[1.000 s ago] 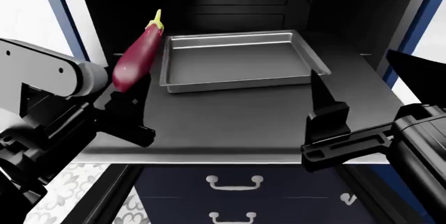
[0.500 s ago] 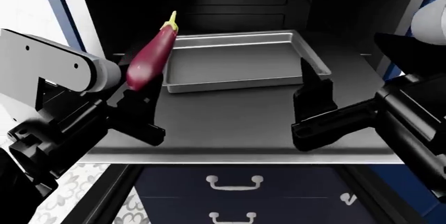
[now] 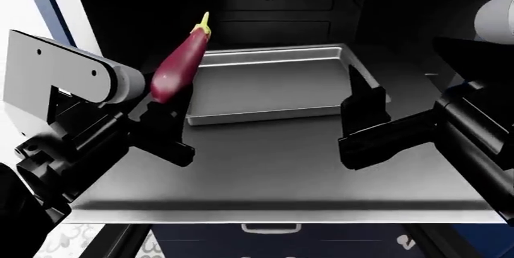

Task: Place the eggplant on the top rack of the oven.

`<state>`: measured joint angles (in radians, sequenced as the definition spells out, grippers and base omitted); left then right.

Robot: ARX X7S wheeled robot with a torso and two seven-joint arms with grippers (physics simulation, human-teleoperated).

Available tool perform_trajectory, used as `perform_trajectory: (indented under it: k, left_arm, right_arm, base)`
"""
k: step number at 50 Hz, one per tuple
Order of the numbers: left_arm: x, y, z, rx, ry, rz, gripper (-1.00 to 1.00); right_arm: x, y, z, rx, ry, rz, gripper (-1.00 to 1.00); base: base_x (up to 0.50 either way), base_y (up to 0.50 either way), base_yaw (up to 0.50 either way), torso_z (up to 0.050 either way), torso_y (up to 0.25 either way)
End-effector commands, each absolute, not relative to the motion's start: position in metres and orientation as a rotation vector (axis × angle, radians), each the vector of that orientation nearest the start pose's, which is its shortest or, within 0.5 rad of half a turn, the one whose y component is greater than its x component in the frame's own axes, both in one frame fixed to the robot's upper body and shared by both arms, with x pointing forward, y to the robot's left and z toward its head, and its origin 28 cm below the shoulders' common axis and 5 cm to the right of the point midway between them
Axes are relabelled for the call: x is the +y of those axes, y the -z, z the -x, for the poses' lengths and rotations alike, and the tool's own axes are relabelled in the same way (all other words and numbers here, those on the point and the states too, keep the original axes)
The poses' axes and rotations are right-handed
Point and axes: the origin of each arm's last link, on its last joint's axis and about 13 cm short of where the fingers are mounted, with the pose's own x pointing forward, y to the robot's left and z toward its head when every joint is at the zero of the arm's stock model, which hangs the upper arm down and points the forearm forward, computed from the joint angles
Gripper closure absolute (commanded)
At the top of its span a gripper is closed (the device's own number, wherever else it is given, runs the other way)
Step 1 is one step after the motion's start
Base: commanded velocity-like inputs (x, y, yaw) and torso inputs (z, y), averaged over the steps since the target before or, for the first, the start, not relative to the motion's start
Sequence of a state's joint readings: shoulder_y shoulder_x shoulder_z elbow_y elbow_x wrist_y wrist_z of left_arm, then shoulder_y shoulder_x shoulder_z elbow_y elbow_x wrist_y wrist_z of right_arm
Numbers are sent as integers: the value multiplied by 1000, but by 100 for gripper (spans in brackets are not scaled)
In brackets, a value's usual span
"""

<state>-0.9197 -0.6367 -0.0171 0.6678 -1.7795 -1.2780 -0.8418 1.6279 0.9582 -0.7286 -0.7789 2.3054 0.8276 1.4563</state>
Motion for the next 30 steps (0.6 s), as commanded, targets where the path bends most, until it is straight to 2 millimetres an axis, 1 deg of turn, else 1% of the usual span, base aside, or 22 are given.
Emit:
perform_trajectory:
  k: [1, 6, 10, 15, 19, 20, 25, 30]
  left_arm:
    - [237, -277, -191, 3, 422, -83, 100]
    - [236, -278, -193, 7, 431, -86, 100]
    - [233, -279, -199, 36, 454, -98, 100]
    - [231, -285, -207, 25, 463, -117, 100]
    - [228, -291, -216, 3, 473, -140, 100]
    - [226, -293, -217, -7, 499, -150, 100]
    - [225, -300, -236, 17, 505, -128, 100]
    - [221, -305, -244, 14, 514, -127, 100]
  right_arm:
    - [-110, -332, -134, 16, -167, 277, -100]
    - [-110, -331, -133, 15, -160, 280, -100]
    - [-112, -326, -133, 24, -157, 272, -100]
    - [-114, -322, -132, 19, -148, 259, -100]
    - [-114, -320, -131, 12, -151, 250, -100]
    - [-114, -319, -131, 14, -149, 252, -100]
    - [-116, -317, -131, 9, -145, 245, -100]
    - [-117, -317, -131, 4, -143, 240, -100]
  base:
    - [0, 0, 0, 0, 0]
    - [0, 0, 0, 0, 0]
    - [0, 0, 0, 0, 0]
    - [0, 0, 0, 0, 2]
    - [0, 0, 0, 0, 0]
    - [0, 0, 0, 0, 0]
    - [0, 0, 0, 0, 0]
    - [0, 0, 0, 0, 0]
